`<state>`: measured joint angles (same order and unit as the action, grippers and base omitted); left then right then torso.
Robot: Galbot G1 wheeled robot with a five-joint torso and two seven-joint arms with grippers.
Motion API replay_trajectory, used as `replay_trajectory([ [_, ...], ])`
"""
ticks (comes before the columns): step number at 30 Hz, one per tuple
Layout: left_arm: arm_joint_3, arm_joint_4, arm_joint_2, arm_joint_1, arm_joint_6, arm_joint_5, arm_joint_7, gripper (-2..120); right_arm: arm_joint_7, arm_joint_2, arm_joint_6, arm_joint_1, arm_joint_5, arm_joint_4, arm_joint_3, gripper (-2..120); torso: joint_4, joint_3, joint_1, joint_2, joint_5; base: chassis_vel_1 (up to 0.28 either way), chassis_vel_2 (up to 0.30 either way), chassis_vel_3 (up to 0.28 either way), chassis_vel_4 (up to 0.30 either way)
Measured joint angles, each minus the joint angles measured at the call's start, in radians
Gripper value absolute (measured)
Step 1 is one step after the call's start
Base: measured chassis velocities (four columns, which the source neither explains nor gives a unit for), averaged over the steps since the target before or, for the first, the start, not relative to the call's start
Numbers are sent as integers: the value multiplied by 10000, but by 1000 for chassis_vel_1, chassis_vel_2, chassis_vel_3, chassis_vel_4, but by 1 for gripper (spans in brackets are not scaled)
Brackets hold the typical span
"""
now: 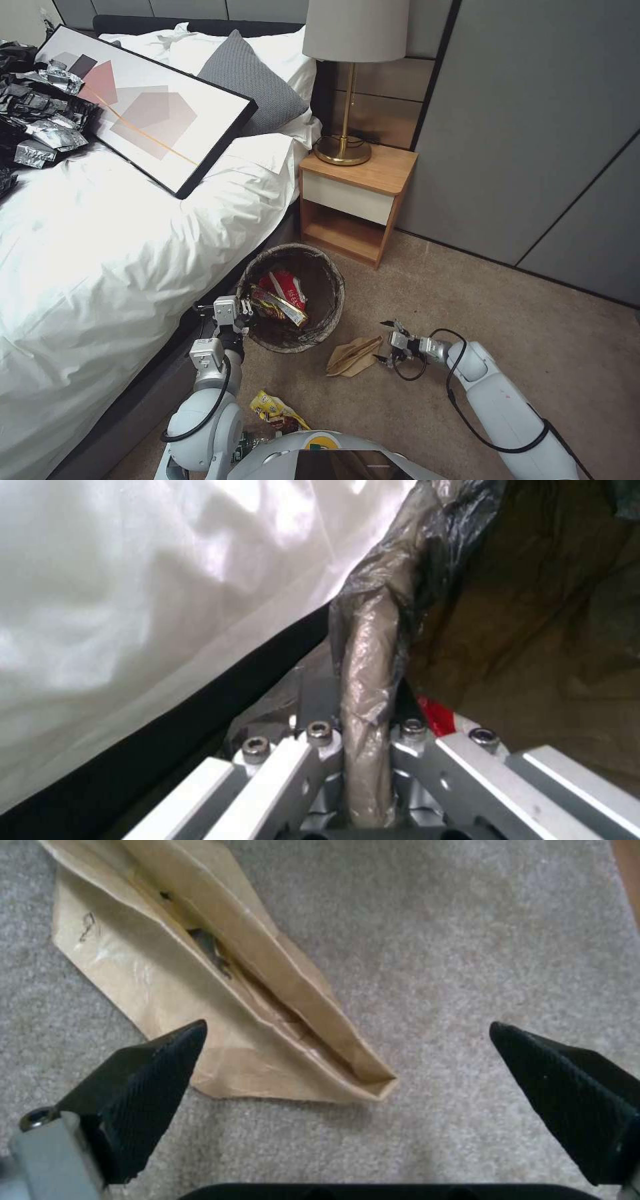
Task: Pick up the trash bin, then pick up the garbage from the floor and place it into the trash bin.
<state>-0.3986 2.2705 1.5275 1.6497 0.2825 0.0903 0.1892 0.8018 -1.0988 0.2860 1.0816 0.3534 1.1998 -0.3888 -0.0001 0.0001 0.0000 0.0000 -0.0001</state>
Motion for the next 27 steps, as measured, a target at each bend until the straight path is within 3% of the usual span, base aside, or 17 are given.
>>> replay_trajectory([
  [27, 1, 39, 37, 40, 0, -40, 3, 0, -5, -659, 287, -716, 627, -1075, 246, 100, 2, 0, 0, 0, 0, 0, 0, 0, 0],
])
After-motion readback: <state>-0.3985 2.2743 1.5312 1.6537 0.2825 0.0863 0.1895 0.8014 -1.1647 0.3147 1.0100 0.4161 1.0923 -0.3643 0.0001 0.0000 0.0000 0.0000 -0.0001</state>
